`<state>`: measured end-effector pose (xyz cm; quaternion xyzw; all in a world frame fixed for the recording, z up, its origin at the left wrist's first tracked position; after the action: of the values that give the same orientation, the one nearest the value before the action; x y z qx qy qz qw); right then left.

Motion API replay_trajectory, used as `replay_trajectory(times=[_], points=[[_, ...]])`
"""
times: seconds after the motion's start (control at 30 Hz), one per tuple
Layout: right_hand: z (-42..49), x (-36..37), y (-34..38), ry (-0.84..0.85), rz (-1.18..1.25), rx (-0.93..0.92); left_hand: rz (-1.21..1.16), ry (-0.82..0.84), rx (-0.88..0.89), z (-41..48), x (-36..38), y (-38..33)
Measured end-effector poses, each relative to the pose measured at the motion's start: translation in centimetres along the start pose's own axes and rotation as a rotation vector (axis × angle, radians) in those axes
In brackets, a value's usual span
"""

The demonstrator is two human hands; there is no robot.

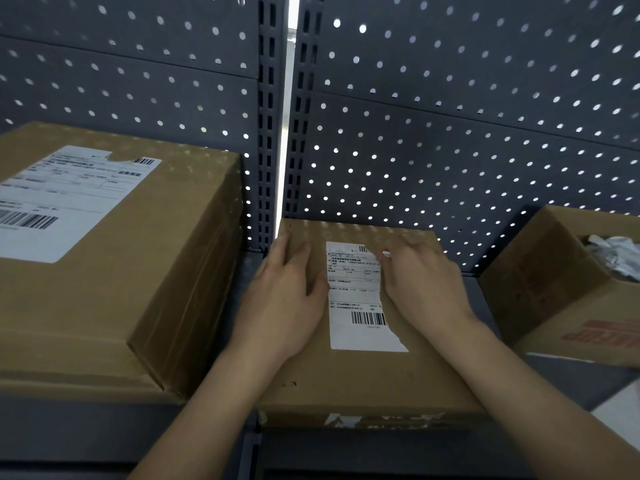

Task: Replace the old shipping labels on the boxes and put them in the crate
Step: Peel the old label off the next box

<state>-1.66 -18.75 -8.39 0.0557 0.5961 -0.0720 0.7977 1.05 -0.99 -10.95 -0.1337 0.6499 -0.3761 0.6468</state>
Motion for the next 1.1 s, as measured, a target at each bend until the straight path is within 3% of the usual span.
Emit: replay_trajectory(times=[0.37, 0.5, 0.67, 1.1], points=[[0.2, 0.1, 0.2, 0.024, -0.043, -0.052, -0.009, -0.004, 0.003, -0.1, -0.1, 0.0], [0.6, 0.9, -0.7, 0.018, 0.081, -0.098, -0.02, -0.003, -0.002, -0.1, -0.1, 0.0], [0.9, 0.7, -2.2, -0.072, 0.373, 0.053, -0.019, -0.007, 0.0, 0.0, 0.0, 0.1], [0.6, 1.3, -0.5, -0.065, 0.017, -0.17, -0.001, -0.006, -0.006, 0.0, 0.1, 0.2]])
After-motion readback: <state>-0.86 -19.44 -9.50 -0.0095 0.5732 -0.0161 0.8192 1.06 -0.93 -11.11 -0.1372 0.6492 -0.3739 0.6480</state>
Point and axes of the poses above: each hand's wrist, its own z-axis towards the middle knuckle, its own x-axis out of the palm, y = z × x, the point moved 2 cm from there along z, towards the middle knuckle, and after that the axes turned 1 degree about -z, right-handed, at the moved point
